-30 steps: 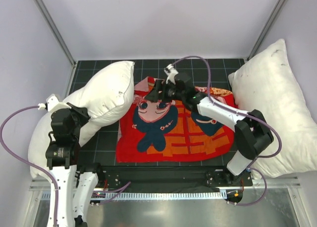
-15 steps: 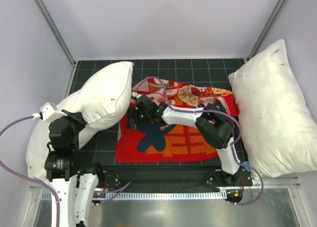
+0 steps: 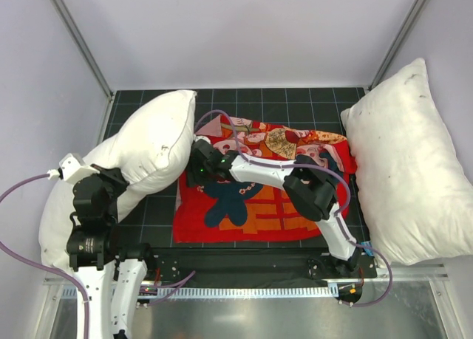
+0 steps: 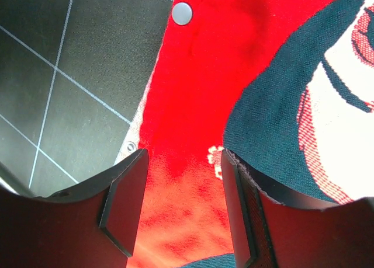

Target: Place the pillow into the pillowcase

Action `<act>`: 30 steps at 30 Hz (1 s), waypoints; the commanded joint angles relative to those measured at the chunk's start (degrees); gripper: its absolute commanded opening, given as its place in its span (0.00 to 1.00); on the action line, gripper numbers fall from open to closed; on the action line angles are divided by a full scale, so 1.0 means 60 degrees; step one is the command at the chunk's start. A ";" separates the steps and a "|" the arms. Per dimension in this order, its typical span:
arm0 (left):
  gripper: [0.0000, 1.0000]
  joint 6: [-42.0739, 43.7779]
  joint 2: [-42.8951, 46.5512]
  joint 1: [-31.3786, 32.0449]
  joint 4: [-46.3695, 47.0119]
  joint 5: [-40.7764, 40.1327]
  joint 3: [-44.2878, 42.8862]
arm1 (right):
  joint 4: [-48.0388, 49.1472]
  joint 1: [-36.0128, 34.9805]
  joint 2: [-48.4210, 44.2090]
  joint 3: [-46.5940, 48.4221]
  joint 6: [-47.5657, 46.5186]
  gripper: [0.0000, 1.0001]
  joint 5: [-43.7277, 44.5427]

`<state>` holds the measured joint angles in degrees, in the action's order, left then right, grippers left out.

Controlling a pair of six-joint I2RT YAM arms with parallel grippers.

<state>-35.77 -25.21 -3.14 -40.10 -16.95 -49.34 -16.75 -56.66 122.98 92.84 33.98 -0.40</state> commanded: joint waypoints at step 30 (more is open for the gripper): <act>0.00 0.0278 0.0305 -0.0239 0.0443 -0.1116 -0.0038 | -0.0518 -0.0722 0.0278 0.0716 0.0665 0.04 0.0827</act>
<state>-35.70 -24.67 -3.51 -40.66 -18.65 -49.28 -20.34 -59.22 129.34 99.11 37.80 2.37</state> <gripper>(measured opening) 0.067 0.059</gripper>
